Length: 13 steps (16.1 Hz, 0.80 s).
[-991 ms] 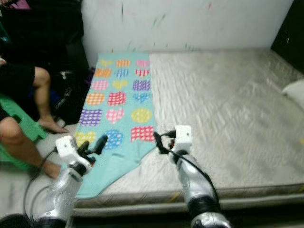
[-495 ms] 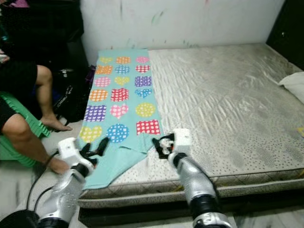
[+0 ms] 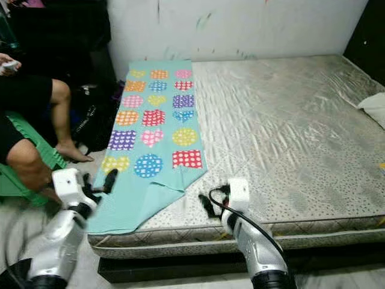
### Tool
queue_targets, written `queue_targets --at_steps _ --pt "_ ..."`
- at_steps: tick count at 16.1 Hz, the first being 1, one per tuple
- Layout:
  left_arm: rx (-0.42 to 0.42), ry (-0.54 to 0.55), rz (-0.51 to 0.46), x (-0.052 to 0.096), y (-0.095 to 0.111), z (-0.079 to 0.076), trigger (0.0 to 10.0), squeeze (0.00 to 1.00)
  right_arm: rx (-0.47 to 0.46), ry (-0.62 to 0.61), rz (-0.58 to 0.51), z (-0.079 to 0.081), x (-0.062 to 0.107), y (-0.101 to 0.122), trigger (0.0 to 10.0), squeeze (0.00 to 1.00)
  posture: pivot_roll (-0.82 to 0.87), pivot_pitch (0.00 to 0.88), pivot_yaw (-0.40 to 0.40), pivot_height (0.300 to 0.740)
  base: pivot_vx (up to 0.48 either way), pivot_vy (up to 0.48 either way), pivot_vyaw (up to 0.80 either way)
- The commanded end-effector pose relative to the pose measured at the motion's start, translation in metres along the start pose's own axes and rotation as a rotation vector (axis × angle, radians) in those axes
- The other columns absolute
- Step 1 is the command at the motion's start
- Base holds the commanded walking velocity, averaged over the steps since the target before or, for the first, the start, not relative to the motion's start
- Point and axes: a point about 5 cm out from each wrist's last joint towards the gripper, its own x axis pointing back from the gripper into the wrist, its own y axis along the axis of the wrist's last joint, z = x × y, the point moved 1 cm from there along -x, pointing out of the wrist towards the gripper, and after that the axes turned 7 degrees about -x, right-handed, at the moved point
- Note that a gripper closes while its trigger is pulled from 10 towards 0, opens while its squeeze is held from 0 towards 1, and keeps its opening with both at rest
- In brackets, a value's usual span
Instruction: Clean up the room
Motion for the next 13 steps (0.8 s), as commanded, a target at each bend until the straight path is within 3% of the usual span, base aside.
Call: queue_targets --at_steps 1,2,5,7,10,13 --pt "-0.086 0.009 -0.038 -0.003 0.006 0.002 10.0 0.00 0.002 -0.003 -0.113 0.006 -0.002 0.021 10.0 0.00 -0.09 0.000 0.045 0.740 0.000 0.000 0.00" --pt "-0.118 0.028 -0.046 -0.004 0.008 0.004 10.0 0.00 0.023 -0.025 -0.183 0.006 -0.002 0.030 10.0 0.00 -0.09 0.000 0.044 0.740 0.000 0.000 0.00" --pt "-0.149 0.035 -0.051 -0.003 0.007 0.006 10.0 0.00 0.066 -0.022 -0.202 0.010 -0.004 0.033 10.0 0.00 -0.08 0.000 0.041 0.740 0.000 0.000 0.00" --pt "-0.152 -0.023 -0.067 0.004 0.007 0.005 10.0 0.00 0.116 -0.012 -0.256 0.012 -0.001 0.036 10.0 0.00 -0.08 0.000 0.039 0.740 0.000 0.000 0.00" --pt "-0.134 -0.041 -0.067 0.034 0.004 0.016 10.0 0.00 0.131 -0.059 -0.327 0.002 0.018 0.043 10.0 0.00 -0.07 0.000 0.042 0.740 0.000 0.000 0.00" --pt "-0.070 0.007 -0.007 0.072 -0.011 0.023 10.0 0.00 0.144 -0.105 -0.324 -0.010 0.041 0.034 10.0 0.00 -0.07 0.000 0.040 0.740 0.000 0.000 0.00"
